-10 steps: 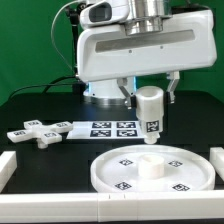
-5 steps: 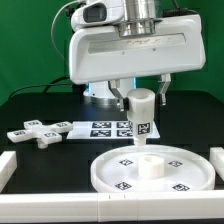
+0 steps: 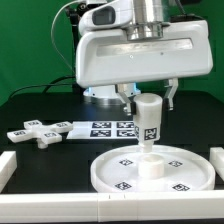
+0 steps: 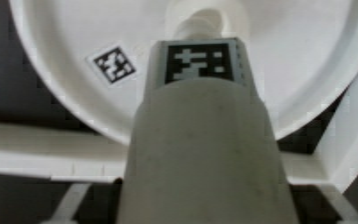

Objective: Assemble round table

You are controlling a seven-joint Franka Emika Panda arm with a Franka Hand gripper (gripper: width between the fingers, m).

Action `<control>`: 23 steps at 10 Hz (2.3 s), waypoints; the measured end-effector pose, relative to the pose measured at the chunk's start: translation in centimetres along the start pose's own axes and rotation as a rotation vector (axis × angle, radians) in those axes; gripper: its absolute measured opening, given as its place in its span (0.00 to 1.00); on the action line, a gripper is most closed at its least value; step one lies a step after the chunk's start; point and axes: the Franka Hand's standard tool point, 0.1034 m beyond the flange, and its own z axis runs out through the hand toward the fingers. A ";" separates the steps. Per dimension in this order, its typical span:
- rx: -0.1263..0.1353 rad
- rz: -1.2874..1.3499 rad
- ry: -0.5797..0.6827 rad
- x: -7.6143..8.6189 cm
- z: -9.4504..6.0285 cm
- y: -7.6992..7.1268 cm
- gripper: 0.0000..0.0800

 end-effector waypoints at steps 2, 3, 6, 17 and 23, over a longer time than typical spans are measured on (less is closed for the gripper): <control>0.004 0.000 -0.010 -0.4 0.2 -0.4 0.51; 0.005 -0.002 -0.010 -0.5 0.2 -0.5 0.51; 0.013 -0.006 -0.013 -0.4 0.3 -1.6 0.51; 0.013 -0.012 -0.031 -1.8 2.1 -2.1 0.51; -0.019 -0.021 0.048 -1.5 2.2 -2.1 0.51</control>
Offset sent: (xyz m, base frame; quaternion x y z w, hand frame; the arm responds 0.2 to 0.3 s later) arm -0.0054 0.0082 0.0000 0.0061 -0.0025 0.0121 0.9999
